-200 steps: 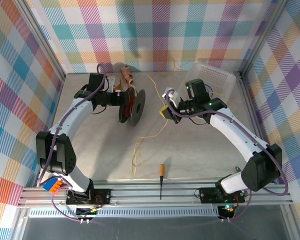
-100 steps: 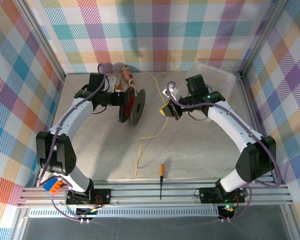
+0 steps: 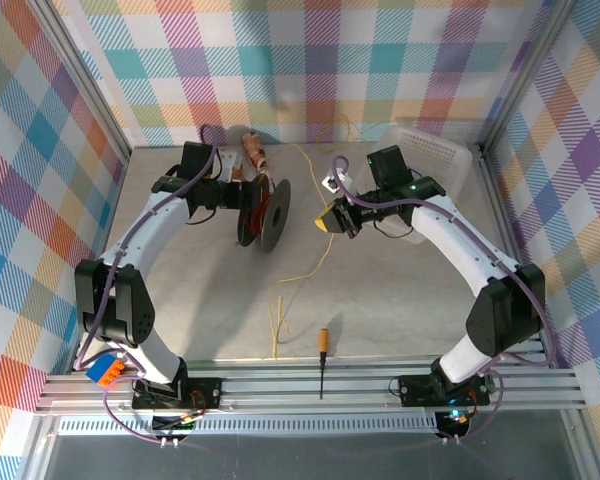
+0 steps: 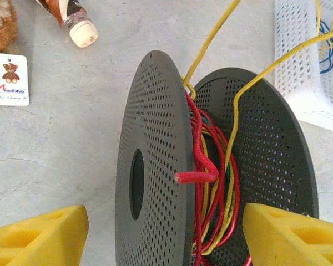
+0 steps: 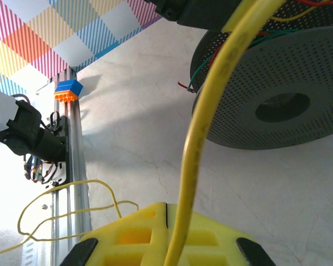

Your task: Wrap the cables

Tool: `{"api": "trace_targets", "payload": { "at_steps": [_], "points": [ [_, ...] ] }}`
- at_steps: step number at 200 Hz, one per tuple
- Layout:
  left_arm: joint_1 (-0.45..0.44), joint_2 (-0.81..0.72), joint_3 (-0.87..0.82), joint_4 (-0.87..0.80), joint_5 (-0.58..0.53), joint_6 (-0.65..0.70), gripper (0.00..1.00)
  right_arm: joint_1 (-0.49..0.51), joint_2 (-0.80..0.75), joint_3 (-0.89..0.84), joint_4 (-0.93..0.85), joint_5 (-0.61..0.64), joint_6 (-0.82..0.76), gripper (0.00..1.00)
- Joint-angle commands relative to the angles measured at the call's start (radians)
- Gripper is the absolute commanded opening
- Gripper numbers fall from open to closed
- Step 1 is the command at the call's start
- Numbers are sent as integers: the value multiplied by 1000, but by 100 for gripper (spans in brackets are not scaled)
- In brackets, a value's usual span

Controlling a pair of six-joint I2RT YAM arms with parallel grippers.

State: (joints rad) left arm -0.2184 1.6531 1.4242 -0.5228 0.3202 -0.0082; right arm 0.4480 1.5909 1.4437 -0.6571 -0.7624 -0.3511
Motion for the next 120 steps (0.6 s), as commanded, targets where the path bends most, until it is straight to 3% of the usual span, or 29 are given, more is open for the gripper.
{"api": "trace_targets", "payload": {
  "at_steps": [1, 120],
  "points": [
    [-24, 24, 31, -32, -24, 38, 73, -3, 23, 47, -52, -72, 5, 0],
    [-33, 81, 88, -33, -49, 61, 59, -11, 61, 76, -79, -139, 9, 0]
  ]
}}
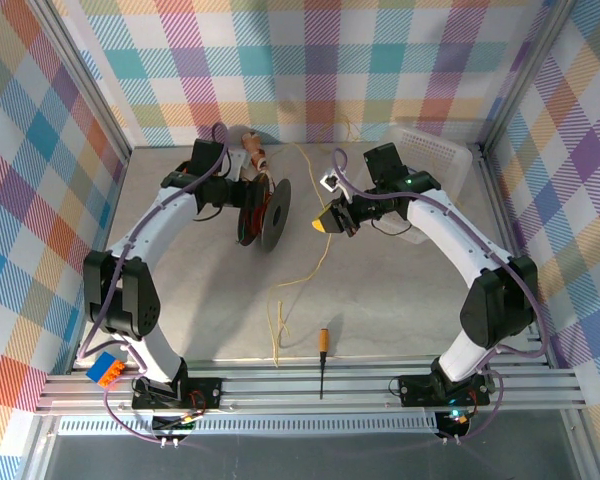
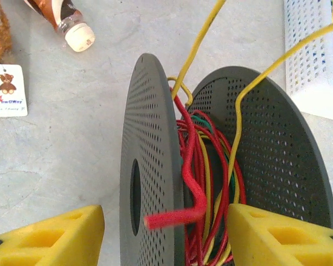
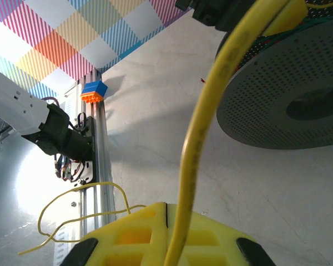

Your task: Wrap the cables

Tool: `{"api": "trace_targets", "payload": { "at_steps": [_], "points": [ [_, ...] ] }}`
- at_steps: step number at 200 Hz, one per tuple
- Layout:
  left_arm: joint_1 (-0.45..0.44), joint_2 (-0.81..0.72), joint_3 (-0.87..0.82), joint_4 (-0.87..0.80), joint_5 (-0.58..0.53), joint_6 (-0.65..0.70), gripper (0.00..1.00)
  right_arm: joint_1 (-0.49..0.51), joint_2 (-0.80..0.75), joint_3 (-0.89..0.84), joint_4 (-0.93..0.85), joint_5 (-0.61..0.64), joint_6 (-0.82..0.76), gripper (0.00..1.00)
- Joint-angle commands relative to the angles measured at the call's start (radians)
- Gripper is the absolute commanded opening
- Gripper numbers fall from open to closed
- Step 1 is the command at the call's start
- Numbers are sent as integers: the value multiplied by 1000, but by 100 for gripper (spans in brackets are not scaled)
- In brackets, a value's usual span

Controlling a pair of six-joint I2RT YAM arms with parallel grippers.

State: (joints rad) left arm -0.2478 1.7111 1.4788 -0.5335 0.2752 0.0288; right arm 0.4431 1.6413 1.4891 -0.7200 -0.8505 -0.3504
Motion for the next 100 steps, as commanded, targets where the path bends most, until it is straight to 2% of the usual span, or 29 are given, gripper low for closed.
{"api": "trace_targets", "payload": {
  "at_steps": [1, 17, 52, 100],
  "points": [
    [-4, 23, 34, -22, -4, 24, 59, -6, 11, 31, -16, -50, 8, 0],
    [-4, 31, 41, -24, -4, 26, 59, -6, 14, 33, -15, -55, 7, 0],
    [-6, 53, 73, -40, -8, 37, 50, -6, 18, 31, -4, -54, 11, 0],
    [-8, 69, 98, -45, -14, 39, 46, -6, 20, 30, 0, -60, 13, 0]
  ]
}}
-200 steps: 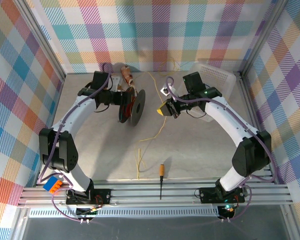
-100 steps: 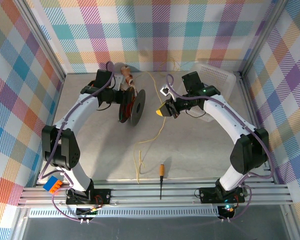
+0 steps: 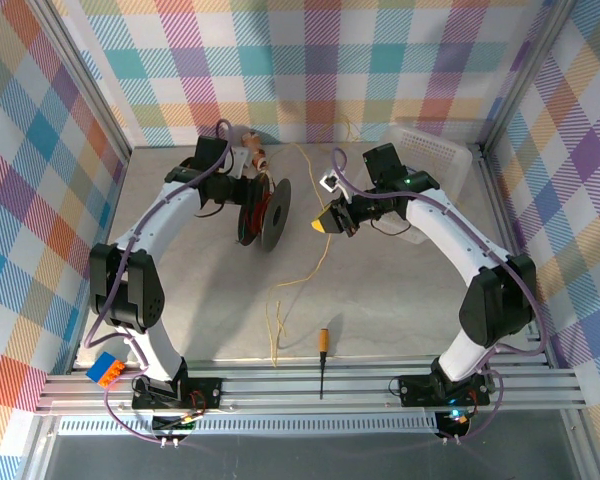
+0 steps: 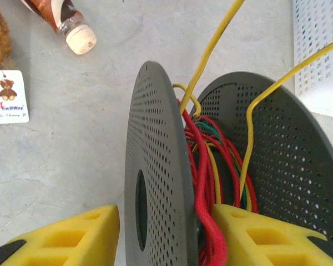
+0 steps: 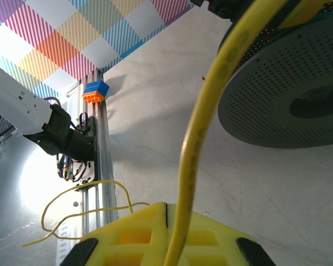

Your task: Wrap the cables

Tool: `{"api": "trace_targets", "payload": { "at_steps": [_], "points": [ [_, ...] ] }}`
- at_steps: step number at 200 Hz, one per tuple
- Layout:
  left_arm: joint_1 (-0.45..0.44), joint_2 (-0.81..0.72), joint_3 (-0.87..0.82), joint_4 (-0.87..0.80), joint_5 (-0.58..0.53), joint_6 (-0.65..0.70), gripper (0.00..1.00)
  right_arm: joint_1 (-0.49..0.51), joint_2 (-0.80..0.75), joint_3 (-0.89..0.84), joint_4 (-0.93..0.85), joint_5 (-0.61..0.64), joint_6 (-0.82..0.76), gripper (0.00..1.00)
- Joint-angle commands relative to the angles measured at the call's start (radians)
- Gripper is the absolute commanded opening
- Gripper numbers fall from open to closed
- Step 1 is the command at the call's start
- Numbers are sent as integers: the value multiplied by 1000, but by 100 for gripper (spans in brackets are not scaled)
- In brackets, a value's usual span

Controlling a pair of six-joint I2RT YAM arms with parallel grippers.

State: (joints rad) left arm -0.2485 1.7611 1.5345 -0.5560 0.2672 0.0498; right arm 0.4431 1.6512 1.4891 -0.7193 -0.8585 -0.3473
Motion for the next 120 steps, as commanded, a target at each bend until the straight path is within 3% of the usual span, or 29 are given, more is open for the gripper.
{"api": "trace_targets", "payload": {
  "at_steps": [1, 83, 120],
  "points": [
    [-8, 20, 42, -22, -6, 18, 46, -6, 10, 30, -1, -52, 10, 0],
    [-20, 63, 91, -50, -27, 32, 44, -6, 4, 18, 4, -59, 11, 0],
    [-23, 80, 110, -61, -42, 36, 35, -6, -2, 7, 14, -57, 15, 0]
  ]
}}
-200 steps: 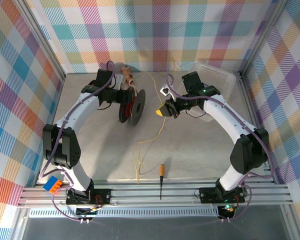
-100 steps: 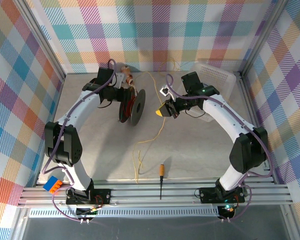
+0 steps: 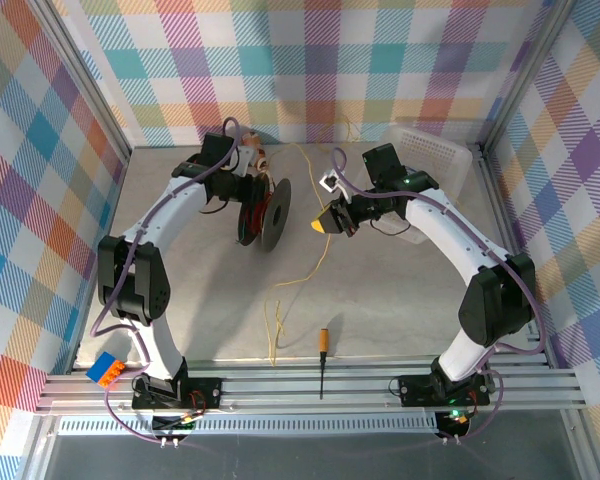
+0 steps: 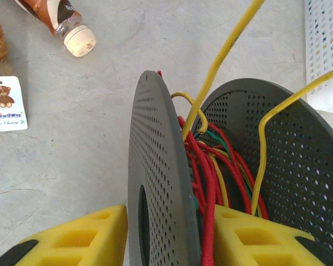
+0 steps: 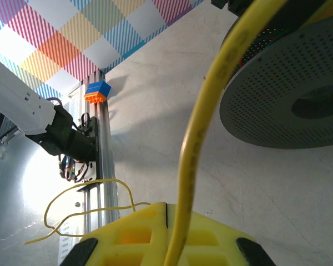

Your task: Wrap the cables

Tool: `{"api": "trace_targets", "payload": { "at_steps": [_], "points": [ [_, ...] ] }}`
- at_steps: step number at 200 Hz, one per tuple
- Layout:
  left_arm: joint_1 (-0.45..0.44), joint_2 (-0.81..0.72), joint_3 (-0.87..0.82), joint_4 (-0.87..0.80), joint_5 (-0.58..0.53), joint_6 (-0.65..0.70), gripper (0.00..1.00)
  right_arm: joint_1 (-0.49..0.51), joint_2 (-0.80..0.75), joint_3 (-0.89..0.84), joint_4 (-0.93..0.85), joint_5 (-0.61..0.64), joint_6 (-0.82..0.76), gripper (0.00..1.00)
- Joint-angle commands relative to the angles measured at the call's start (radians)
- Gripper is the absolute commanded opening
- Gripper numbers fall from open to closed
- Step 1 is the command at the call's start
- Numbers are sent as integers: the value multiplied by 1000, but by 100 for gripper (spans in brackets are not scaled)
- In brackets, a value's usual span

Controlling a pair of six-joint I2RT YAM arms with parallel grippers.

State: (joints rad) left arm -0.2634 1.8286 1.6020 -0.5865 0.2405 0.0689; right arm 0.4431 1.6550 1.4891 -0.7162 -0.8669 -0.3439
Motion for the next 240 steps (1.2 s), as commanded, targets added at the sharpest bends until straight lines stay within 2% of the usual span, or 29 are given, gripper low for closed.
{"api": "trace_targets", "payload": {
  "at_steps": [1, 31, 50, 92, 162, 240],
  "points": [
    [-8, 11, 42, -30, -14, 18, 34, -6, -6, 7, 12, -49, 11, 0],
    [-10, 14, 45, -28, -17, 17, 18, -6, -6, 3, 9, -49, 10, 0],
    [-11, 11, 45, -31, -23, 18, 0, -6, -7, 0, 10, -49, 10, 0],
    [-17, -12, 36, -27, -81, 10, 0, -6, -4, -3, 14, -42, 13, 0],
    [-17, -139, -47, 40, -193, -24, 0, -30, -1, 10, 36, 72, 50, 0],
    [-17, -248, -133, 86, -225, 1, 0, -104, -64, -12, 178, 215, 190, 0]
  ]
}}
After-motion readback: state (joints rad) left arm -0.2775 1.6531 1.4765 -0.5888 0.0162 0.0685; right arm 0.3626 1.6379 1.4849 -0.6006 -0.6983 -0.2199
